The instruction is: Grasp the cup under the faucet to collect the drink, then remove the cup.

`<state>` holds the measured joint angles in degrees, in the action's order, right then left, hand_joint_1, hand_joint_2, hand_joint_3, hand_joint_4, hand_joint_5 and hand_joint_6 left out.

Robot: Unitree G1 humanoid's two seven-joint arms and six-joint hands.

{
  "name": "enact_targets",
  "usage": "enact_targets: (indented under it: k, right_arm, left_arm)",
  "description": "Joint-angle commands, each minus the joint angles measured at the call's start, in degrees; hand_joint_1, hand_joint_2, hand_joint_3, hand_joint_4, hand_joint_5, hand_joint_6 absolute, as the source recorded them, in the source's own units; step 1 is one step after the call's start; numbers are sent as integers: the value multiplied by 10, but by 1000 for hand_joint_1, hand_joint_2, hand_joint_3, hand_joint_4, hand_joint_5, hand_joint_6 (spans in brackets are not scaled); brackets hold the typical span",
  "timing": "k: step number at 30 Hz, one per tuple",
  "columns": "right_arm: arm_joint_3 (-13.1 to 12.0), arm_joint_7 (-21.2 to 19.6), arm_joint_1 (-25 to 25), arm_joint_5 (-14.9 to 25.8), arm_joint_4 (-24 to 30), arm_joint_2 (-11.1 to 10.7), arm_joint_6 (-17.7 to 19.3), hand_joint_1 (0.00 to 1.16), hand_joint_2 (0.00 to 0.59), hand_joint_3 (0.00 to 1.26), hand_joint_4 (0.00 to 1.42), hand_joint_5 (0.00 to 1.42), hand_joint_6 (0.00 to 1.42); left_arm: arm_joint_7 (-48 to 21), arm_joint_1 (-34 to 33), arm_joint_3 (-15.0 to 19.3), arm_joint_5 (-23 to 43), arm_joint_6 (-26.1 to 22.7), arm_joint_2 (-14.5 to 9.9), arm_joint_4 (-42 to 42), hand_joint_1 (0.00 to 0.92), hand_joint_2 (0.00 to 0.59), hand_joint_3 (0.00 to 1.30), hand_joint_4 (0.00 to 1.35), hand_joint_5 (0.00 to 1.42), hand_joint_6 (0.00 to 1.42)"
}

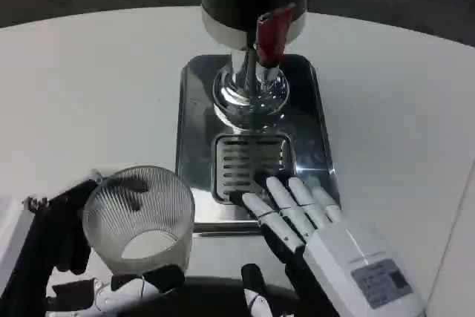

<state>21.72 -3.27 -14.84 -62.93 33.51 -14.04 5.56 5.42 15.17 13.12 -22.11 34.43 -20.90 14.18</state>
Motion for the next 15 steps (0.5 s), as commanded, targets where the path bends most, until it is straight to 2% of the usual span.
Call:
enact_targets:
  k: [1, 6, 15]
  right_arm:
    - [2, -17, -14, -5, 9, 3, 10, 329, 586, 142, 19, 0, 15]
    - [4, -28, -28, -20, 16, 12, 7, 325, 586, 154, 32, 2, 22]
    - [-4, -27, -40, -18, 25, 11, 10, 323, 586, 156, 41, 13, 38]
  left_arm:
    - [-1, -3, 0, 4, 5, 3, 8, 580, 173, 963, 1075, 1276, 1341]
    - [-1, -8, -1, 6, 1, 4, 6, 580, 173, 963, 1075, 1276, 1341]
    - [-2, -17, -4, 6, -9, 10, 4, 580, 173, 963, 1075, 1276, 1341]
